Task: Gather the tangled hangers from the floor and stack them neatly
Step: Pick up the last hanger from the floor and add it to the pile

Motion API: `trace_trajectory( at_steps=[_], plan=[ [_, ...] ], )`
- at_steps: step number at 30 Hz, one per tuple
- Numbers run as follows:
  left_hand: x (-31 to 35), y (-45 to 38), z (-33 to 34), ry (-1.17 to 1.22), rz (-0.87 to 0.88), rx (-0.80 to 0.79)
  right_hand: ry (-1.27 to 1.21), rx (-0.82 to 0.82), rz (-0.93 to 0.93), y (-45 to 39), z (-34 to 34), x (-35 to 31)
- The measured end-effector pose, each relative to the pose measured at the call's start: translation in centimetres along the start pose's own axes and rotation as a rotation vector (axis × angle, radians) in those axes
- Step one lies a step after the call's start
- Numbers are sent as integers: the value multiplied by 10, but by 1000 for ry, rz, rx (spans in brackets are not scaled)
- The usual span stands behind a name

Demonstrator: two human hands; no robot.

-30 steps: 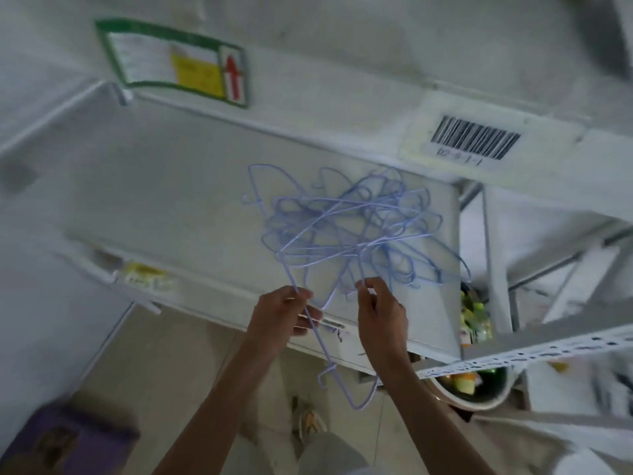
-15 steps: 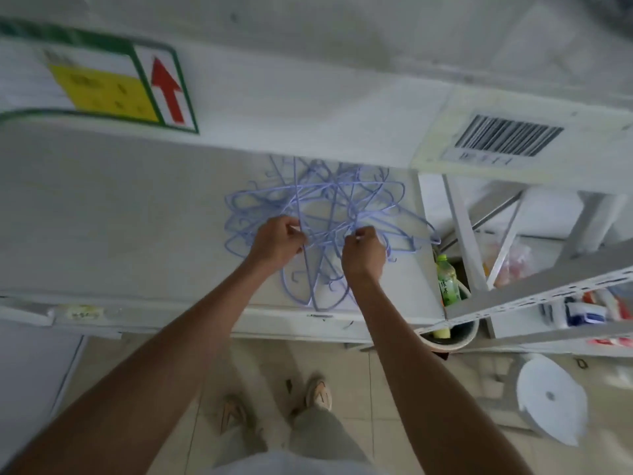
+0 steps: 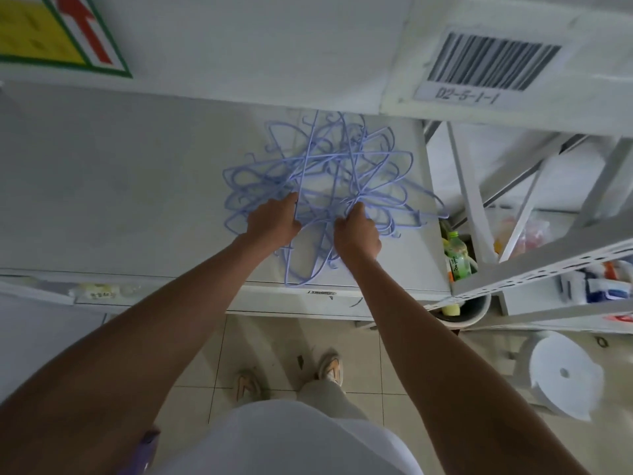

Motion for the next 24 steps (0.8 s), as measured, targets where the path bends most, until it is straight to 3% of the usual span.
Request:
trace_trajectory(
  at_steps=[5, 13, 17, 24],
  plan=[
    [5, 4, -1, -56, -5, 26, -2, -62, -19, -6, -7, 3],
    [16, 45, -7, -12, 68, 268, -435, -59, -25, 8, -16, 11],
    [20, 52, 1, -21, 39, 237, -346, -84, 13, 13, -11, 20],
    [23, 61, -14, 46, 35, 277, -138, 31, -53, 28, -37, 37]
  ],
)
Point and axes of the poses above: each hand's wrist, its own y-axis away from the middle knuckle, its own z-axis out of the palm, x = y × z, the point moved 7 cm from there along -y, towards the middle knuckle, and after that the axes turned 1 degree about -x, right-handed, at the moved point
